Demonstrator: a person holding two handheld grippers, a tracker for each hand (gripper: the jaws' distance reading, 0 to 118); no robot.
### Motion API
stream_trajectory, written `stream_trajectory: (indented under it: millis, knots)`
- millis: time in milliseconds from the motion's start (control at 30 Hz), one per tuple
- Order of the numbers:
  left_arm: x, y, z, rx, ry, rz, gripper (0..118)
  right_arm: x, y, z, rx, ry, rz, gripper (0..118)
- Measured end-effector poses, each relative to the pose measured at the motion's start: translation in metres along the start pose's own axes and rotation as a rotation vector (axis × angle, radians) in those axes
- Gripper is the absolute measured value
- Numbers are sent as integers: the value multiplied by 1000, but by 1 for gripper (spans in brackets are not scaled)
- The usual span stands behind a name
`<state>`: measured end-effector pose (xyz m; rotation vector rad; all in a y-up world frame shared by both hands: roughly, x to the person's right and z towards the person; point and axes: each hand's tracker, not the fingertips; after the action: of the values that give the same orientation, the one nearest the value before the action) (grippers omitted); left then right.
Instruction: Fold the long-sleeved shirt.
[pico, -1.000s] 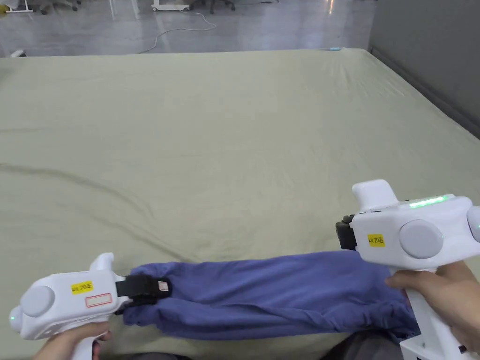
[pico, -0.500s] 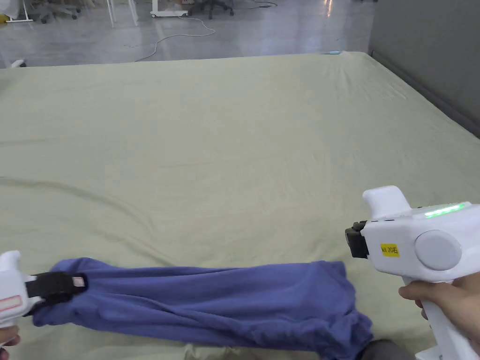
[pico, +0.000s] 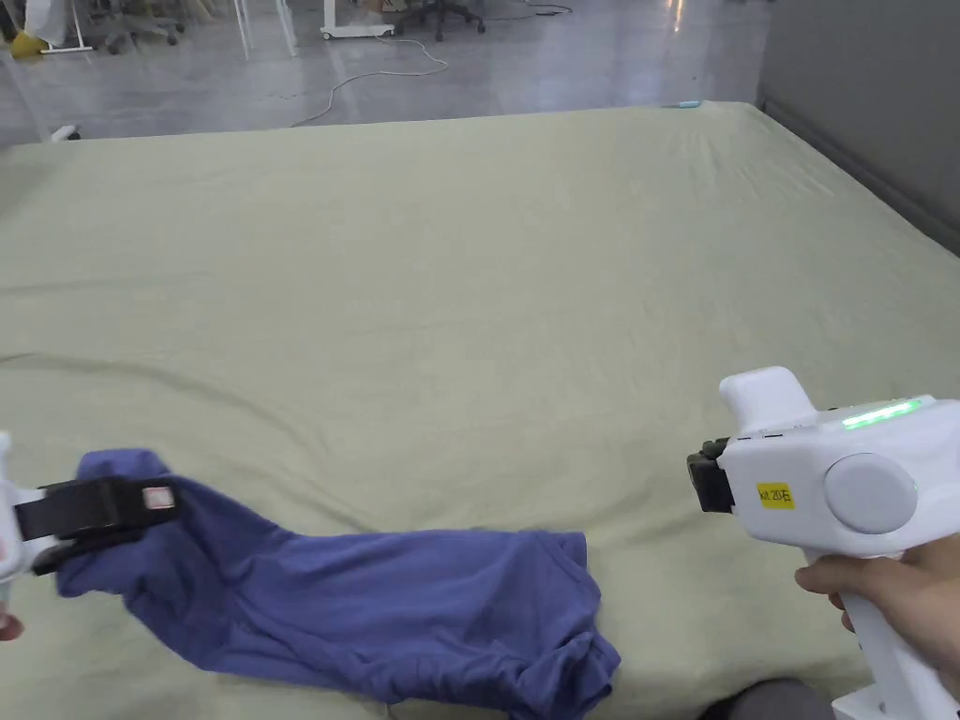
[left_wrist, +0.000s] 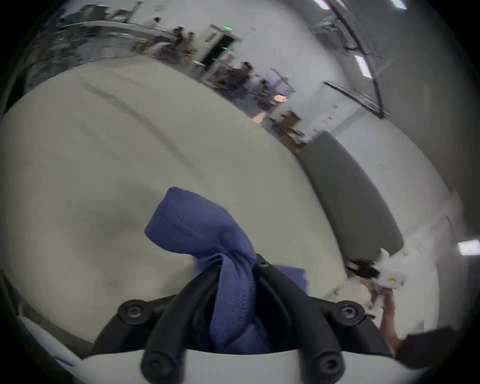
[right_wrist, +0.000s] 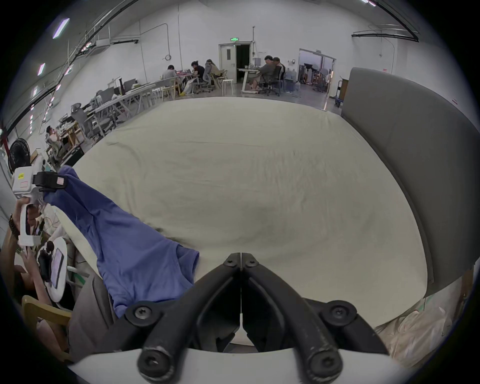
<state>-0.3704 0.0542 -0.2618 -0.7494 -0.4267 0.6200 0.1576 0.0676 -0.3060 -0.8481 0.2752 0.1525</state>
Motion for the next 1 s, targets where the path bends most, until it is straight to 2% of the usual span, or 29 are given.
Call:
stream_trajectory:
  millis: [67, 200, 300, 367, 433, 467, 500, 567, 600, 700, 800, 833, 867, 900, 933, 967, 1000]
  knots:
    - [43, -8, -23, -46, -85, -56, 7, -1, 0, 1, 4, 1, 1, 0]
    - [110, -27, -86, -173, -58, -122, 7, 1, 0, 3, 9, -5, -2, 0]
    - [126, -42, -140, -291, -41, -129, 7, 2, -1, 4, 12, -11, -7, 0]
    - [127, -55, -176, -362, -17, -213, 7, 3, -2, 5, 9, -13, -9, 0]
    - [127, -65, -199, -402, 30, -226, 10, 4, -3, 6, 9, -16, -13, 0]
    - [124, -70, -208, -443, 32, -193, 16, 5, -4, 6, 8, -14, -14, 0]
    - [120, -74, -214, -481, 23, -161, 30, 6, -4, 7, 7, -14, -15, 0]
    - [115, -79, -216, -474, 9, -146, 97, 7, -4, 8, 8, -14, -17, 0]
    - [116, -80, -214, -484, -9, -170, 117, 8, -4, 9, 8, -13, -17, 0]
    - [118, -69, -187, -408, -62, -195, 118, 8, -4, 10, 10, -12, -17, 0]
    - [111, -47, -150, -283, -108, -111, 118, 7, -4, 10, 11, -9, -16, 0]
    - [104, -41, -138, -228, -90, -91, 117, 6, -4, 9, 11, -7, -17, 0]
    - [98, -36, -128, -188, -50, -83, 110, 5, -4, 9, 10, -5, -18, 0]
    - [98, -34, -120, -168, 5, -113, 85, 5, -4, 9, 10, -2, -19, 0]
    - [99, -36, -116, -126, 77, -155, 27, 4, -4, 8, 9, 2, -20, 0]
    - [102, -43, -115, -129, 204, -222, 0, 3, -4, 8, 7, 6, -19, 0]
    - [102, -47, -119, -116, 253, -261, 0, 0, -4, 8, 7, 7, -16, 0]
